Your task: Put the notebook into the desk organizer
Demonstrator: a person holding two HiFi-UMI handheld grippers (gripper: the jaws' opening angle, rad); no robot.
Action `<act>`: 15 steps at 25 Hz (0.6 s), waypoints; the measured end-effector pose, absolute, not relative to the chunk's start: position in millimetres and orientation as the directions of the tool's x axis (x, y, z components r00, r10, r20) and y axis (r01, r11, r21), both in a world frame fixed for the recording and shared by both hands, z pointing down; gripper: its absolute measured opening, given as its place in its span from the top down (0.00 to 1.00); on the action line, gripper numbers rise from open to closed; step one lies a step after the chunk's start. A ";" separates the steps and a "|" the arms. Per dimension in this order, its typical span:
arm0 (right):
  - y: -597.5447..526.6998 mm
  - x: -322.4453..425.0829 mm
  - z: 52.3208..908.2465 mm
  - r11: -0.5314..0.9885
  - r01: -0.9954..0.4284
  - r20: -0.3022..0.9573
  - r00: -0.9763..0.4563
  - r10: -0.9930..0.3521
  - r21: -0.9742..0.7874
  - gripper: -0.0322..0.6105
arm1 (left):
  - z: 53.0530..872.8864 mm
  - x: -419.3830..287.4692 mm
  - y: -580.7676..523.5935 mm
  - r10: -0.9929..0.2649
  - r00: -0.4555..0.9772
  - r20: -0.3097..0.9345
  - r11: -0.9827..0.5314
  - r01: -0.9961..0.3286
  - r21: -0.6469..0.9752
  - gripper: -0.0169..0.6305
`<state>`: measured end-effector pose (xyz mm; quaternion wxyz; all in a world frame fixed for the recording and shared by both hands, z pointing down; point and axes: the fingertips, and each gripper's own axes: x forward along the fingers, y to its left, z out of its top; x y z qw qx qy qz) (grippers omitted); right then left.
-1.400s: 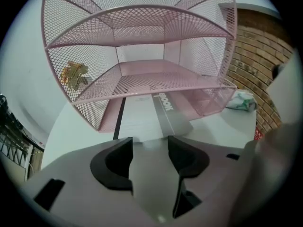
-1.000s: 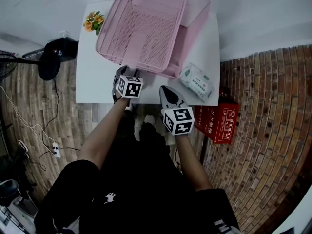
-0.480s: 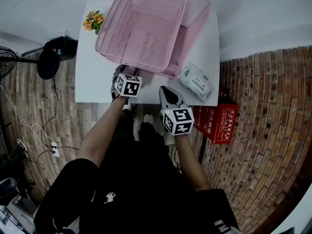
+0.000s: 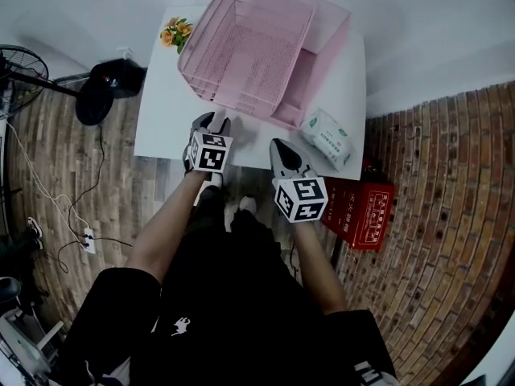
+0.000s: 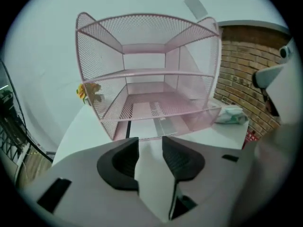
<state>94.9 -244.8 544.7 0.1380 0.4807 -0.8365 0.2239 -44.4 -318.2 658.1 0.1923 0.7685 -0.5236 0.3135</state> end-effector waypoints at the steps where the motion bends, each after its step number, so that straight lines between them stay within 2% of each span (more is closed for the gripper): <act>1: -242.0 94.9 540.2 0.447 -0.862 0.436 -0.506 -0.745 -0.237 0.95 | 652.4 -43.8 -313.4 -0.694 0.258 0.672 -0.378 -0.925 -0.035 0.75; 9: -215.5 106.4 506.0 0.498 -0.846 0.362 -0.533 -0.765 -0.192 0.95 | 597.5 -45.9 -272.1 -0.775 0.258 0.577 -0.321 -0.947 -0.008 0.96; 15: -199.1 115.4 486.8 0.520 -0.831 0.304 -0.556 -0.774 -0.197 0.95 | 556.1 -44.8 -233.1 -0.800 0.276 0.532 -0.304 -0.952 0.037 0.97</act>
